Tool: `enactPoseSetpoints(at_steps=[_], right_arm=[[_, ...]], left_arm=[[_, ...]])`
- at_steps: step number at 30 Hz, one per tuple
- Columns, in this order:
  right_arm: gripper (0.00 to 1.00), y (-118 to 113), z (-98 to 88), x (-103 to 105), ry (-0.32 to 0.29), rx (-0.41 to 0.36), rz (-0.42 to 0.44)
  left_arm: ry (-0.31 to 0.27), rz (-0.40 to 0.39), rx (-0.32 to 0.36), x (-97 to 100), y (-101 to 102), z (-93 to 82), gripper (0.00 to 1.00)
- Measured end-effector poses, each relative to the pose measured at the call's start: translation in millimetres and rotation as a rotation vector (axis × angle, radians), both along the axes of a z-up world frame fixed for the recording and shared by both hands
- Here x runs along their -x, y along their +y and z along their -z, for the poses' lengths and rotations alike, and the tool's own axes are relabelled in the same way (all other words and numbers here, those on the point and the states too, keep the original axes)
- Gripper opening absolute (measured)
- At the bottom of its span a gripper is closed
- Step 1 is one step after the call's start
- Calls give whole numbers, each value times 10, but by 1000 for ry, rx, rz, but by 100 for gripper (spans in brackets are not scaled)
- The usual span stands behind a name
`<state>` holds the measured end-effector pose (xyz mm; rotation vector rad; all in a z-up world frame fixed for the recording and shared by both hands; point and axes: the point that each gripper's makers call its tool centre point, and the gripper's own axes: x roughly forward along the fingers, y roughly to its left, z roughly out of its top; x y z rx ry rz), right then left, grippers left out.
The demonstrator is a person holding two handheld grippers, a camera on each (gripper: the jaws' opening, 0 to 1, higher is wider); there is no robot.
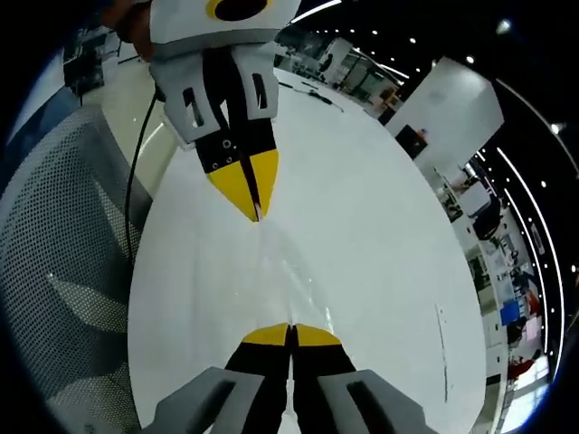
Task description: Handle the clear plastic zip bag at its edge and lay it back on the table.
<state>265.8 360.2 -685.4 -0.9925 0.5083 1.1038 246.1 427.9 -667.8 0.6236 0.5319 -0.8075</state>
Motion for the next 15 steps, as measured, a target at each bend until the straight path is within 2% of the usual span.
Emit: enactPoseSetpoints(at_steps=[1, 5, 9, 13, 15], right_arm=[[0, 14, -89, -92, -20, -15, 15], [0, 55, -334, -365, -76, -36, 33], [0, 60, -469, -599, -114, -36, 43], [0, 48, -571, -776, -135, -44, 57], [0, 34, -682, -888, -157, -44, 64]], left_arm=[[-30, -1, -7, -84, 18, -46, 0], [-62, -19, 3, -272, 49, -192, 0], [-100, -33, -3, -527, 80, -316, 0], [-121, -37, -3, -699, 65, -458, 0], [-137, -38, -6, -843, 55, -525, 0]])
